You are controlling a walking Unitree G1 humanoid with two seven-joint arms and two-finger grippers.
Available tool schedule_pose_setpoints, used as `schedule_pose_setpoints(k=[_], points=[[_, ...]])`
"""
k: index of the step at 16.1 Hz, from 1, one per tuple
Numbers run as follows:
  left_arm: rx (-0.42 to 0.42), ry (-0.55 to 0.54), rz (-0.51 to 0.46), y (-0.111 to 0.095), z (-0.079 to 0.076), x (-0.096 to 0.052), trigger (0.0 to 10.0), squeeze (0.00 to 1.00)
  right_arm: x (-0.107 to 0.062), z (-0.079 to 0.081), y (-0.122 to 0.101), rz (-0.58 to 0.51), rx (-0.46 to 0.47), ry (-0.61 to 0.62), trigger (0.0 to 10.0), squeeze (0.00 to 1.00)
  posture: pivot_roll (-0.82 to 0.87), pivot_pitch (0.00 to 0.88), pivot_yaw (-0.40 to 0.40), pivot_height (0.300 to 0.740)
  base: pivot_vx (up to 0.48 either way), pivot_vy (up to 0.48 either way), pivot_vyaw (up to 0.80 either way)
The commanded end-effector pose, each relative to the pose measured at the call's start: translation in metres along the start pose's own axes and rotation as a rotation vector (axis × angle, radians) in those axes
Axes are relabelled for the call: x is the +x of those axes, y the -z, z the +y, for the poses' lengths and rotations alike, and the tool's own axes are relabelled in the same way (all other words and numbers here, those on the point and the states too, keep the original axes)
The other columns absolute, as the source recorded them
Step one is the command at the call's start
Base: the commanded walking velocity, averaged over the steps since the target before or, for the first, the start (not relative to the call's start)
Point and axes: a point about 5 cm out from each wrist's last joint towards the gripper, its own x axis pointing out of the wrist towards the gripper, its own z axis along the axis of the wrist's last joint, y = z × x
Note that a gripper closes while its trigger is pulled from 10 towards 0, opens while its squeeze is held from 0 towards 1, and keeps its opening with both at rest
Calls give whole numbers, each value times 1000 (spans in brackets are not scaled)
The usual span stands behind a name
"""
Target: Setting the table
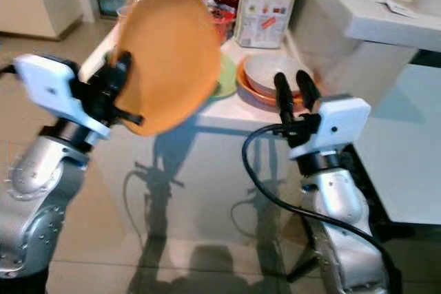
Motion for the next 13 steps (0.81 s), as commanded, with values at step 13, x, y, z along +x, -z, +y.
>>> schedule_pose_setpoints(k=[13], points=[[25,79,61,29,-15,15,10000,0,-8,-8,26,143,-83,160,10000,0,-28,0,-5,740,0,-440,0]])
